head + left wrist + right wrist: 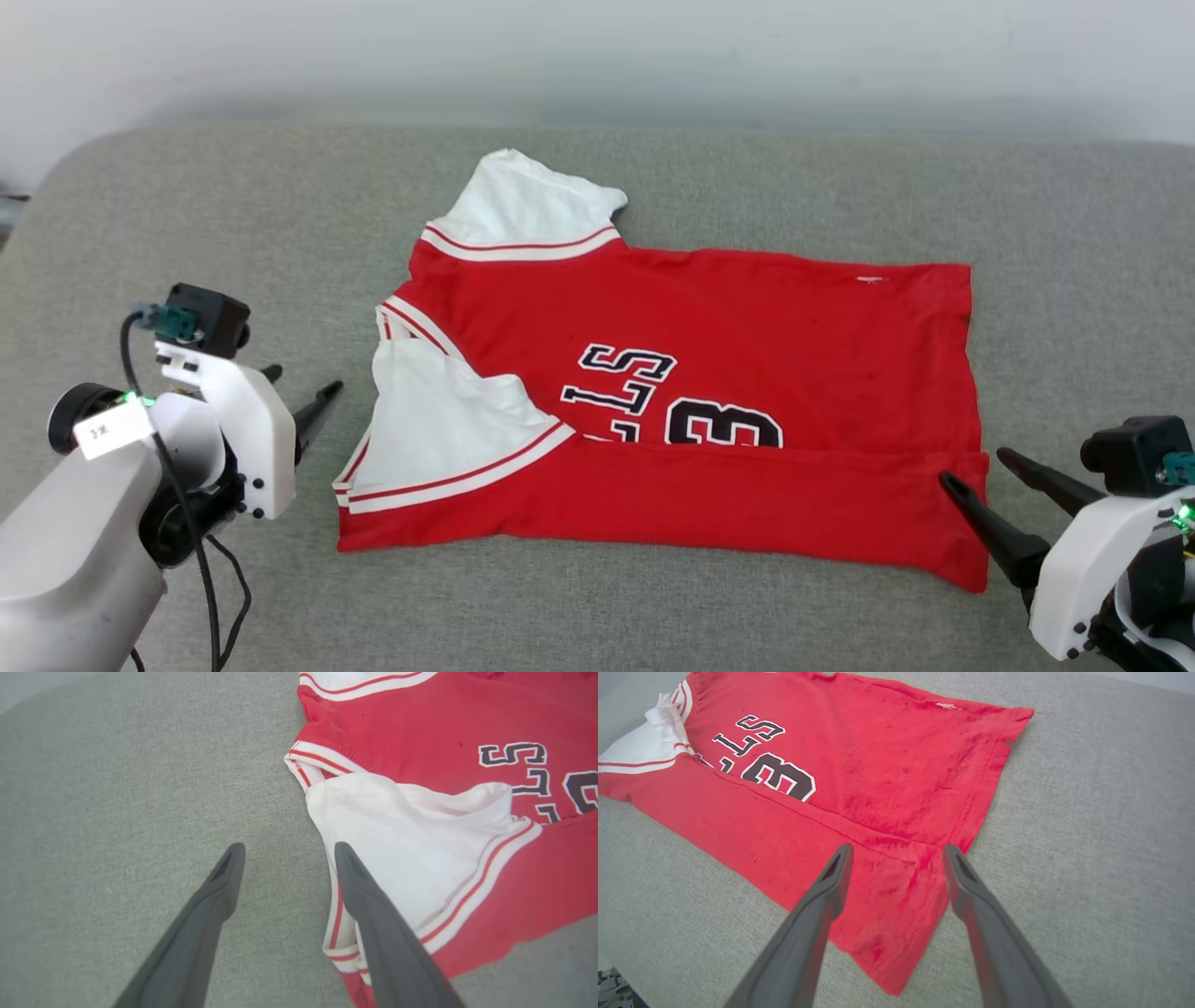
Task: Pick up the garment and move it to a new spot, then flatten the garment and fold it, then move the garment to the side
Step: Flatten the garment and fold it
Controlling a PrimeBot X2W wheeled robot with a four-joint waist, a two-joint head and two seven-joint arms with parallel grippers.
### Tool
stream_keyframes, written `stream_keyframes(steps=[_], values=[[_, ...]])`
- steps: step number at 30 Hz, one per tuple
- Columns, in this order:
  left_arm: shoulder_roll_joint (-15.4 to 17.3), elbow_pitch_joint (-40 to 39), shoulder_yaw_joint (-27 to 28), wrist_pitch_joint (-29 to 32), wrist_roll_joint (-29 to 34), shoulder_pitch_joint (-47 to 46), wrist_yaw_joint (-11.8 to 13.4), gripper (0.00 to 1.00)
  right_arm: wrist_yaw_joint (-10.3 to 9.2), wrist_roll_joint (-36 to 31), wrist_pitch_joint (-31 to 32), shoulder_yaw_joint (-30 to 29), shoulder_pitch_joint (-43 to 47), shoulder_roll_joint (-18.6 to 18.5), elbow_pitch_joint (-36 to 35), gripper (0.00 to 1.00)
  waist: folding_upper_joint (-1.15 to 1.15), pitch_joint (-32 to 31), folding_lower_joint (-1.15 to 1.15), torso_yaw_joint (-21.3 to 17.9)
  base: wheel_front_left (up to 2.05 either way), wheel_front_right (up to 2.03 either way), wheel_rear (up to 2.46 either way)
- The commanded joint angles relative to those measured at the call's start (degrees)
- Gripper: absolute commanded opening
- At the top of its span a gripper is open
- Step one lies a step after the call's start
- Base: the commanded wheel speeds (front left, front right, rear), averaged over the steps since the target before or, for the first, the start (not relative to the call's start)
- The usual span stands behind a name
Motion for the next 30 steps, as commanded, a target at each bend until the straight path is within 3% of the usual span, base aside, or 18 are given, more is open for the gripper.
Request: stream_keyframes(steps=[1,9,13,18,30], values=[[0.76,-1.35,-0.73,3.57,-1.39,-1.05,-0.07,1.00,-0.05,-0.18,0.49,-0.47,1.02,0.62,-0.34,1.00,0.00,-1.75,0.00,0.73,0.00,0.00,0.00],[3.93,-7.98,-4.84,19.10,-5.41,-1.48,-0.08,1.00,-0.05,-1.14,1.82,-1.51,2.36,1.73,-1.41,1.00,0.00,-3.83,0.00,1.26,0.00,0.00,0.00],[4.52,-9.38,-6.74,23.80,-6.47,-0.94,-0.09,1.00,-0.05,-1.33,2.21,-1.66,1.93,2.13,-1.75,1.00,0.00,-3.59,0.00,1.18,0.00,0.00,0.00],[3.69,-8.51,-8.11,25.93,-7.16,0.16,-0.09,1.00,-0.05,-1.60,2.26,-1.16,0.48,2.43,-1.87,1.00,0.00,-2.11,0.00,0.35,0.00,0.00,0.00],[-0.17,-0.46,-11.78,23.99,-6.66,2.42,0.02,1.00,-0.05,-1.70,1.14,0.79,-2.99,2.75,-0.36,1.00,0.00,1.37,0.00,-1.96,0.00,0.00,0.00]])
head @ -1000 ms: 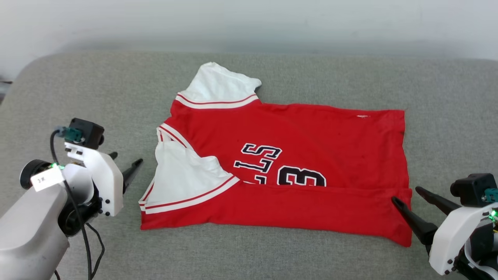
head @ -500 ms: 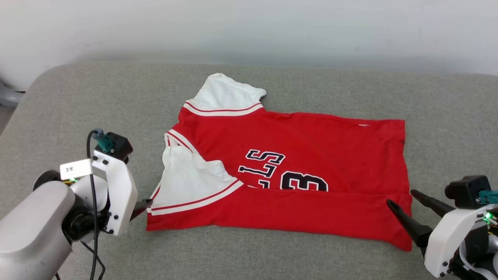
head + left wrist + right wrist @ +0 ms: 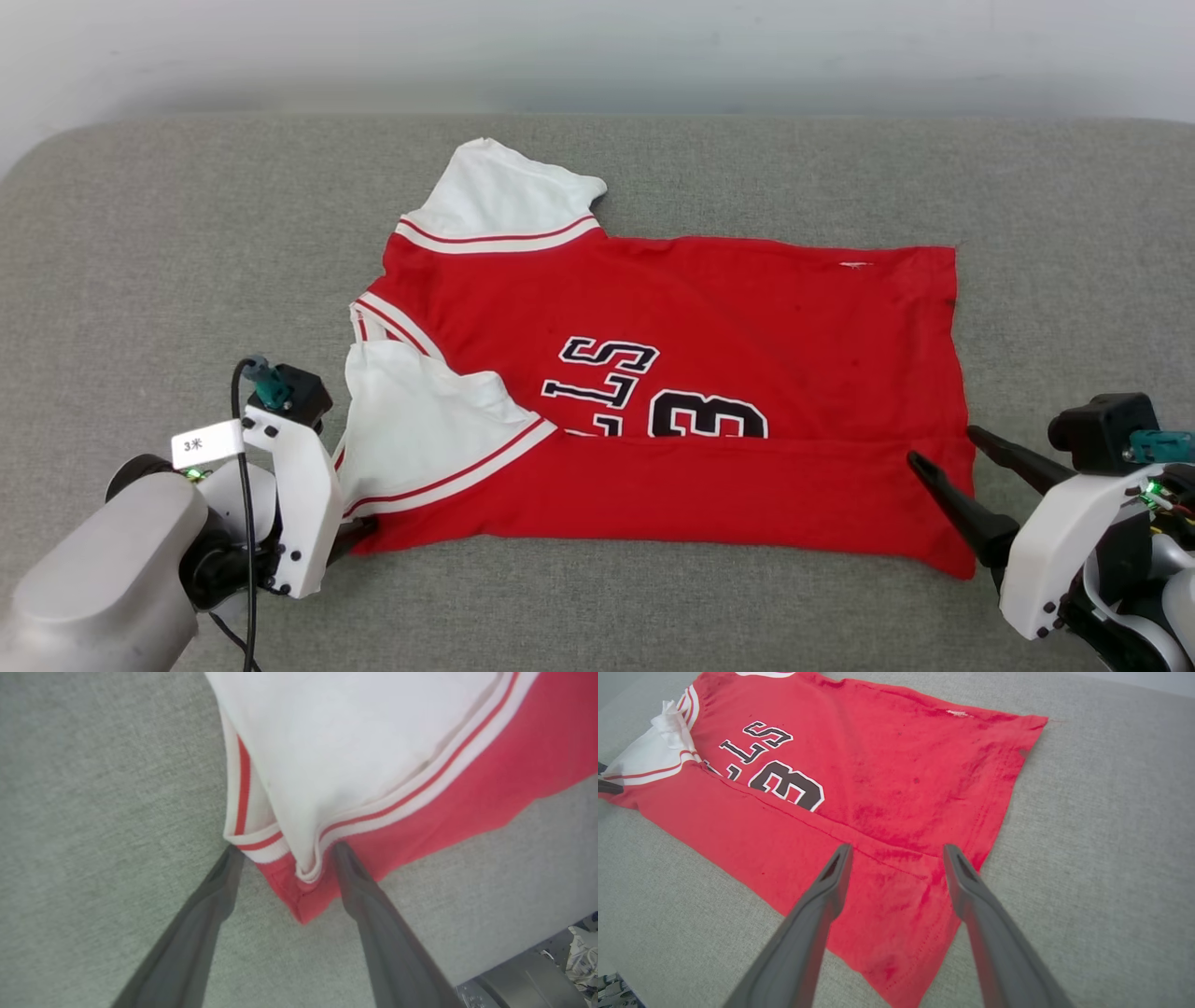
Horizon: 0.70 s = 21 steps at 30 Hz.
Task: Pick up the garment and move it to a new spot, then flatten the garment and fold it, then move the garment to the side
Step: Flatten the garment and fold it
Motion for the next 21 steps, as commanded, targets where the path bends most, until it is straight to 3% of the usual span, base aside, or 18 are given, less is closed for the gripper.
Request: stream_keyframes(steps=[1,4,5,6,13,21], values=[[-2.02,2.42,-1.16,-0.33,-0.91,2.47,0.21,1.00,-0.05,-0.09,-0.51,0.23,-0.89,0.23,0.35,1.00,0.00,0.51,0.00,-0.36,0.00,0.00,0.00],[-2.98,4.28,-2.62,-0.76,-1.46,3.13,0.21,0.98,-0.05,0.11,-0.39,0.52,-1.50,-0.33,0.54,1.00,0.00,0.56,0.00,-0.62,0.00,0.00,0.00],[-3.07,4.38,-3.17,-0.90,-1.73,3.21,0.20,0.35,-0.05,0.18,-0.28,0.50,-1.74,-0.56,0.52,1.00,0.00,0.45,0.00,-0.62,0.00,0.00,0.00],[-3.10,4.43,-3.40,-1.46,-2.15,3.14,0.20,0.00,-0.05,0.16,-0.12,0.53,-1.98,-0.81,0.42,1.00,0.00,0.27,0.00,-0.61,0.00,0.00,0.00],[-0.47,1.09,-3.43,-5.34,-3.69,1.23,0.10,0.00,-0.05,0.47,3.13,1.65,-4.22,-3.52,-1.14,1.00,0.00,-1.30,0.00,-0.49,0.00,0.00,0.00],[4.12,-5.47,-3.44,-8.56,-3.74,-0.26,0.09,0.00,-0.05,3.17,15.96,3.10,-7.30,-9.10,-3.31,1.00,0.00,-3.14,0.00,0.65,0.00,0.00,0.00]])
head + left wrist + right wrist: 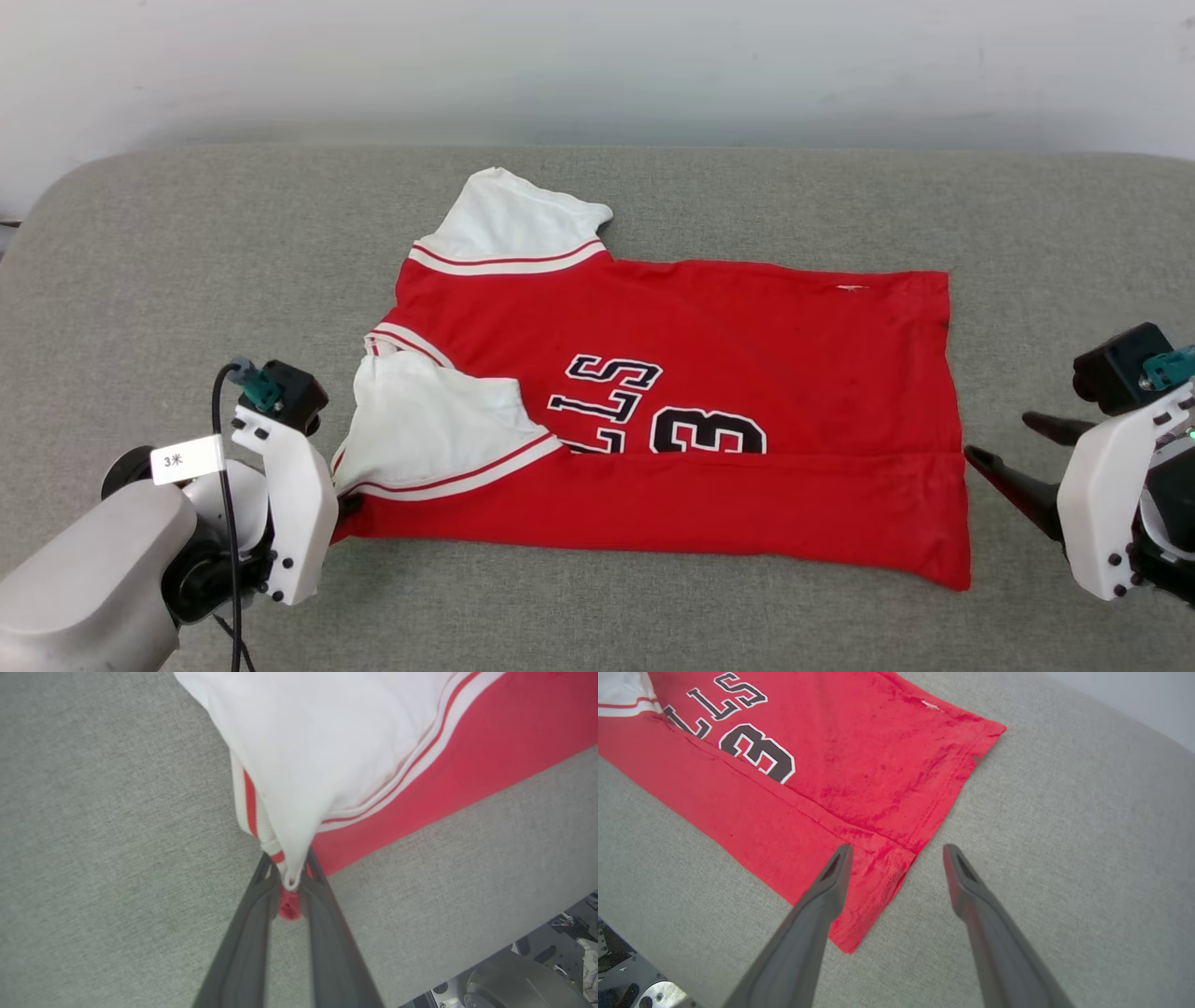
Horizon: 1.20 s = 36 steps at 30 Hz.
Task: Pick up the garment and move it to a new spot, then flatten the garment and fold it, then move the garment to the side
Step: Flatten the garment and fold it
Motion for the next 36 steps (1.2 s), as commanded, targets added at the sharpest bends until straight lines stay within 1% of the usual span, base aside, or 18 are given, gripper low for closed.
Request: stream_keyframes(steps=[1,4,6,8,11,16,20,26,30,31,32,36], values=[[0.46,-0.88,0.12,-0.65,-0.31,0.02,-0.05,0.00,-0.05,1.01,2.64,0.32,-1.03,-0.67,-0.35,1.00,0.00,-0.24,-0.01,0.27,0.00,0.00,0.00],[0.97,-2.61,0.31,-1.28,0.01,0.13,0.21,0.00,-0.05,3.61,10.71,1.02,-1.45,-2.17,-0.42,1.00,0.00,-0.28,-0.01,0.72,0.00,0.00,0.00],[1.02,-3.73,0.25,-1.48,0.35,-0.01,0.49,0.00,-0.05,4.73,14.88,0.95,-1.81,-2.72,-0.20,1.00,0.00,-0.05,-0.01,1.04,0.00,0.00,0.00],[0.99,-4.75,0.21,-1.56,0.71,-0.22,0.89,0.00,-0.05,5.03,18.01,1.13,-1.76,-2.89,0.52,1.00,0.00,0.26,-0.01,1.38,0.00,0.00,0.00],[0.83,-5.89,0.04,-1.65,1.14,-0.40,1.48,0.00,-0.05,5.16,20.48,1.12,-1.39,-1.47,2.34,1.00,0.00,0.83,-0.01,1.86,0.00,0.00,0.00],[0.65,-6.83,-0.10,-2.09,1.84,-0.87,1.91,0.00,-0.05,4.13,21.21,1.52,-0.76,1.73,6.41,1.00,0.00,2.01,-0.01,2.56,0.00,0.00,0.00],[0.62,-7.19,-0.13,-2.45,2.25,-1.14,2.27,0.00,-0.05,3.48,19.38,1.44,-1.08,5.16,10.40,1.00,0.00,2.96,-0.01,2.87,0.00,0.00,0.00],[0.61,-6.94,-0.30,-2.99,2.77,-1.25,2.38,0.00,-0.03,3.04,17.24,5.98,1.40,8.56,15.93,1.00,0.00,4.05,-0.01,3.29,0.00,0.00,0.00],[0.67,-6.46,-0.32,-3.42,2.42,-0.45,2.33,0.00,0.04,4.07,14.83,7.85,1.51,9.70,17.83,1.00,0.00,3.91,-0.01,3.16,0.00,0.00,0.00],[0.69,-6.33,-0.27,-3.51,2.22,-0.15,2.39,0.00,0.05,4.36,13.99,8.18,1.26,9.60,17.76,0.38,0.00,3.69,-0.01,3.08,0.00,0.00,0.00],[0.71,-6.18,-0.25,-3.56,2.15,0.20,2.44,0.00,0.05,4.58,12.97,8.29,0.82,9.37,17.67,0.00,0.00,3.38,-0.01,2.98,0.00,0.00,0.00],[1.18,-5.69,-0.15,-4.43,1.45,1.80,2.77,0.00,0.03,6.61,10.44,7.65,0.07,8.18,17.37,0.00,0.00,1.59,-0.01,2.45,0.00,0.00,0.00]])
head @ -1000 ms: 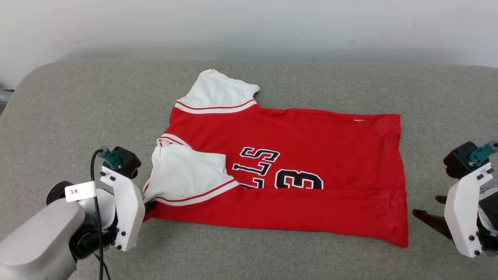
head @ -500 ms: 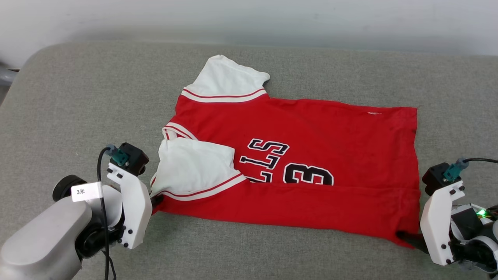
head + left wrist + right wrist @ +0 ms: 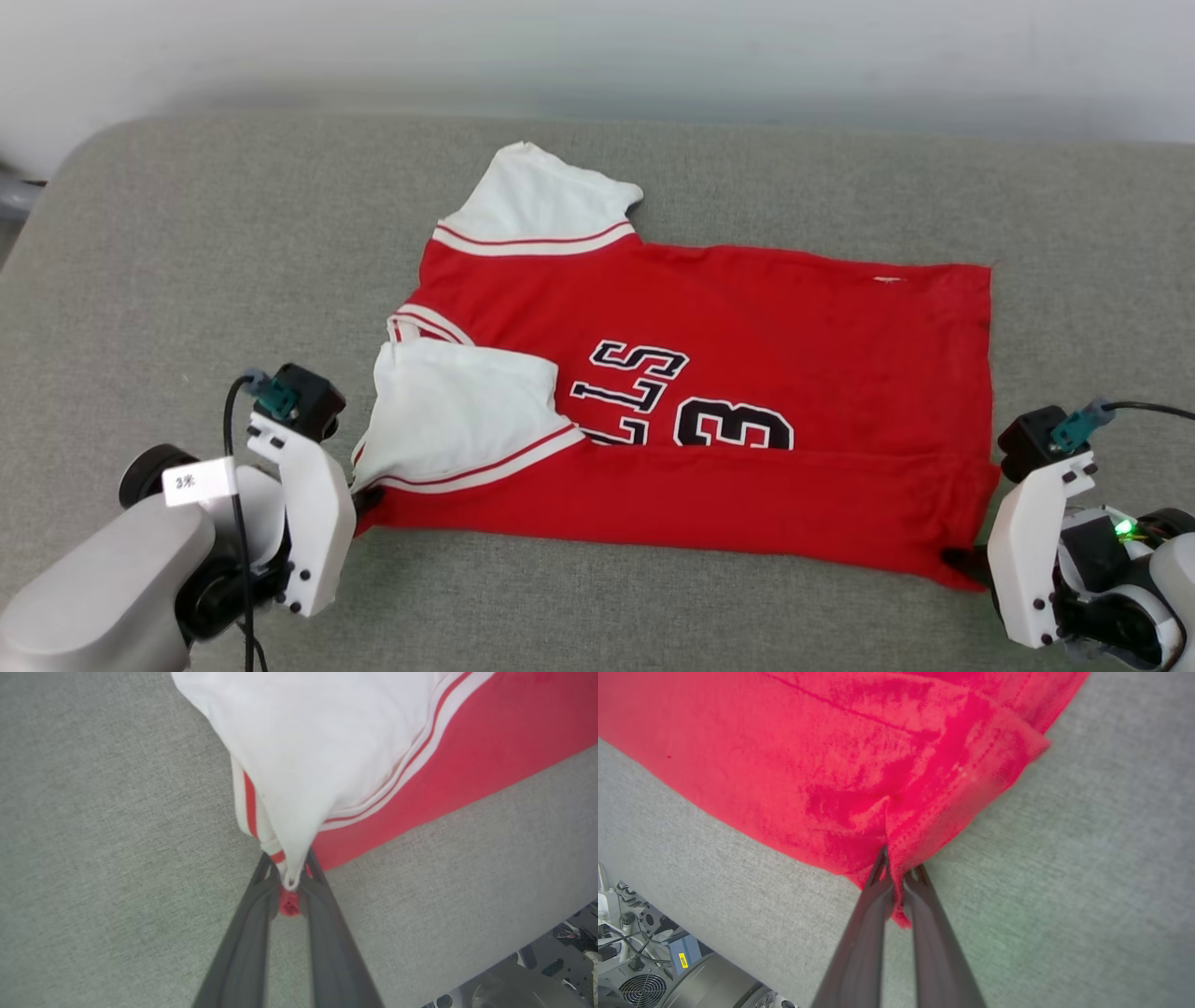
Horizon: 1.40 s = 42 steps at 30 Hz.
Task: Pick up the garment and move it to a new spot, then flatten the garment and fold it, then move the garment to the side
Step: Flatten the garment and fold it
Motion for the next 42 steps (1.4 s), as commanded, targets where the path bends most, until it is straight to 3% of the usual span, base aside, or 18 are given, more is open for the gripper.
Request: stream_keyframes(steps=[1,12,18,23,38,39,40,41,42], values=[[0.69,0.22,0.02,-0.56,-0.29,1.40,0.39,0.00,0.12,0.85,-0.36,1.43,1.28,0.73,0.25,0.00,0.00,-1.43,0.00,-0.50,0.00,0.00,0.00],[4.63,-4.97,0.28,-1.90,-2.03,7.05,2.48,0.00,0.05,4.27,-4.75,-0.39,4.71,-5.18,-6.92,0.00,0.00,-6.38,0.00,-1.66,0.00,0.00,0.00],[6.99,-9.69,-0.26,-2.21,-2.83,11.32,4.70,0.00,0.04,4.98,-4.05,-2.73,9.57,-8.92,-11.45,0.00,0.00,-7.44,0.00,-1.84,0.00,0.00,0.00],[6.83,-11.39,-1.11,-2.81,-3.85,14.84,6.20,0.00,0.03,4.75,-2.53,-5.18,14.37,-10.38,-12.85,0.00,0.00,-7.32,0.00,-1.72,0.00,0.00,0.00],[2.95,-4.99,-2.77,-4.27,-4.97,17.35,5.31,0.00,0.03,1.97,-2.88,-8.62,20.39,-5.36,-9.31,0.00,0.00,-6.05,0.00,-1.38,0.00,0.00,0.00],[2.76,-4.51,-2.59,-4.70,-4.85,17.32,5.49,0.07,0.03,1.87,-3.76,-8.93,20.44,-4.84,-9.10,0.00,0.00,-6.19,0.00,-1.33,0.00,0.00,0.00],[2.67,-4.17,-2.36,-5.35,-4.60,17.27,5.60,0.78,0.03,1.66,-4.79,-9.39,20.48,-4.41,-8.93,0.42,0.00,-6.39,0.00,-1.27,0.00,0.00,0.00],[2.72,-3.86,-2.09,-5.93,-4.51,17.22,5.73,1.00,0.03,1.40,-5.45,-9.65,20.66,-4.09,-8.75,0.82,0.00,-6.62,0.00,-1.22,0.00,0.00,0.00],[2.93,-3.82,-2.01,-6.37,-4.25,17.17,5.77,1.00,0.03,1.23,-6.37,-10.02,20.75,-3.81,-9.07,1.00,0.00,-6.85,0.00,-1.18,0.00,0.00,0.00]])
